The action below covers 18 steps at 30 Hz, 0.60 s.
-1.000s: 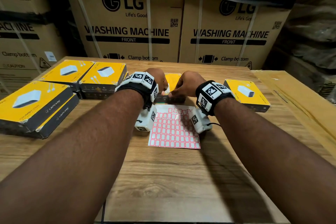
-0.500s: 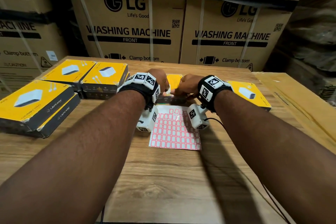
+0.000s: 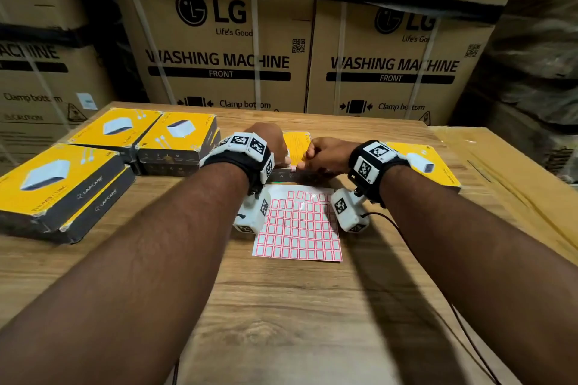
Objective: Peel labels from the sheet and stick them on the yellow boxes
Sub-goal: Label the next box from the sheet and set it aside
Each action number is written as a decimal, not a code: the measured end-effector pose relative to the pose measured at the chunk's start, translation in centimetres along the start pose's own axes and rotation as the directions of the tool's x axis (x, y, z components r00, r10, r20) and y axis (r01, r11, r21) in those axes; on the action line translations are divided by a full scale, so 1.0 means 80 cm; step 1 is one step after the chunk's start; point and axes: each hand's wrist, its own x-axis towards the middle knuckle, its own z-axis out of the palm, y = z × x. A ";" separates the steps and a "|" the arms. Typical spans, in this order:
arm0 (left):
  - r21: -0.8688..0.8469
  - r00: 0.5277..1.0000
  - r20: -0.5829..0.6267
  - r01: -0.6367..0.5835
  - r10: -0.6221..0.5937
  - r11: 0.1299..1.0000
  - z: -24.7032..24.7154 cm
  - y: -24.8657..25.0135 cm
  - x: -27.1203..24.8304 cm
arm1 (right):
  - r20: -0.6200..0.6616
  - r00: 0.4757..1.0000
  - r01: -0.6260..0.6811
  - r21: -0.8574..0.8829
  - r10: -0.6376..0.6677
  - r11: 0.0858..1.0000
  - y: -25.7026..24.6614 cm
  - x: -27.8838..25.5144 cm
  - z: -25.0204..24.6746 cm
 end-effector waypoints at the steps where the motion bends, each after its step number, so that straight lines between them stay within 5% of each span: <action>1: 0.001 1.000 -0.019 0.014 -0.014 1.000 0.002 0.002 0.000 | 0.022 1.000 0.020 -0.008 -0.020 1.000 0.002 -0.006 -0.001; 5: 0.039 0.997 -0.072 0.044 -0.041 0.998 0.007 0.014 -0.004 | 0.007 0.998 0.069 -0.235 -0.069 0.970 0.001 -0.019 0.000; 11: 0.019 0.990 -0.107 0.093 -0.091 0.995 0.010 0.020 -0.005 | -0.048 0.995 0.066 -0.330 -0.087 0.942 -0.003 -0.012 0.007; 18: -0.025 0.995 -0.055 0.084 -0.085 0.996 0.005 0.011 -0.013 | -0.109 0.980 0.072 -0.586 -0.166 0.807 -0.014 -0.002 0.017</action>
